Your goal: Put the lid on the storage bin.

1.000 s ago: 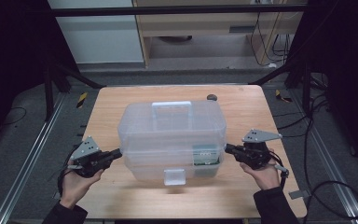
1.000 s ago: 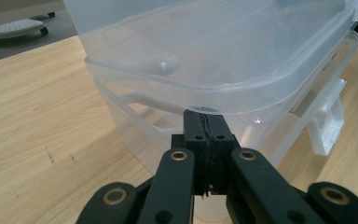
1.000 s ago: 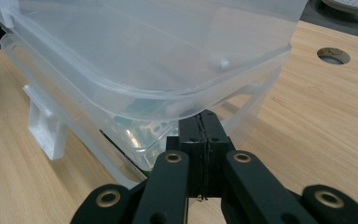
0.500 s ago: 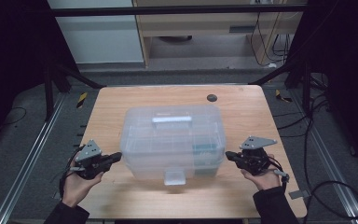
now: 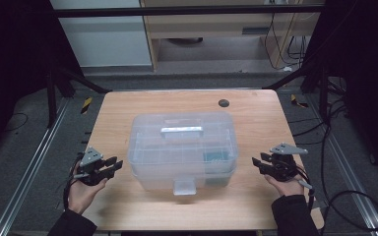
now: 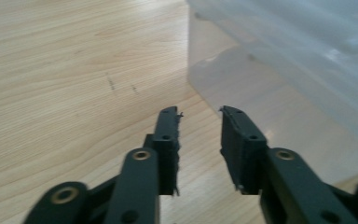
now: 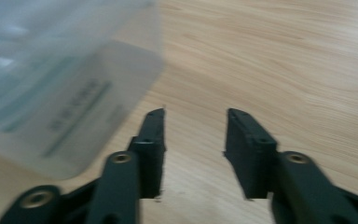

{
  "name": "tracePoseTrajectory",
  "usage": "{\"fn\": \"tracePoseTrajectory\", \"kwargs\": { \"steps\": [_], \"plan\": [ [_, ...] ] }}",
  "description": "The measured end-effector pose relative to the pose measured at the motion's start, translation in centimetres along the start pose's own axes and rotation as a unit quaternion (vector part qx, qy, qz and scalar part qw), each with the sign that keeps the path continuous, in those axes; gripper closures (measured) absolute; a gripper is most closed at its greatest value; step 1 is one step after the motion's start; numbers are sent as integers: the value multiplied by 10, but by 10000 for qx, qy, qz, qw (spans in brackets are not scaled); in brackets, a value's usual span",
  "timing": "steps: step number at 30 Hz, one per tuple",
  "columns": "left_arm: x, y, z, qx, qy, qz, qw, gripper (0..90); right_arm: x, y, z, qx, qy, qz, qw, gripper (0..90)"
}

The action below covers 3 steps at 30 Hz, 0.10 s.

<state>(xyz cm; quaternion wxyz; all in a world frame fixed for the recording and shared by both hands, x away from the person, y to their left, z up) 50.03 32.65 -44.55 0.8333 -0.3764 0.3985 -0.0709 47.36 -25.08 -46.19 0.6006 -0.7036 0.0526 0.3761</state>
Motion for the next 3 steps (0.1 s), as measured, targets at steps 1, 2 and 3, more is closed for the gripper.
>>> {"fn": "tracePoseTrajectory", "kwargs": {
  "steps": [1,2,3],
  "plan": [
    [0,2,1,35,-51,58,10000,578,2,4,-5,41,116,-6,9999,455],
    [1,4,3,67,-70,98,9999,557,3,6,-8,98,155,20,9998,433],
    [2,6,5,99,-82,122,9998,514,4,8,-11,164,215,25,9996,385]
  ]
}}
Point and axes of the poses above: each handheld gripper's, and its own axes: x roughly forward along the jaws, y roughly out of its underside, z roughly to its left, the point moved 2 cm from there along x, roughly forward along the jaws, and after that the axes turned 2 degrees about -x, right-handed, at the moved point
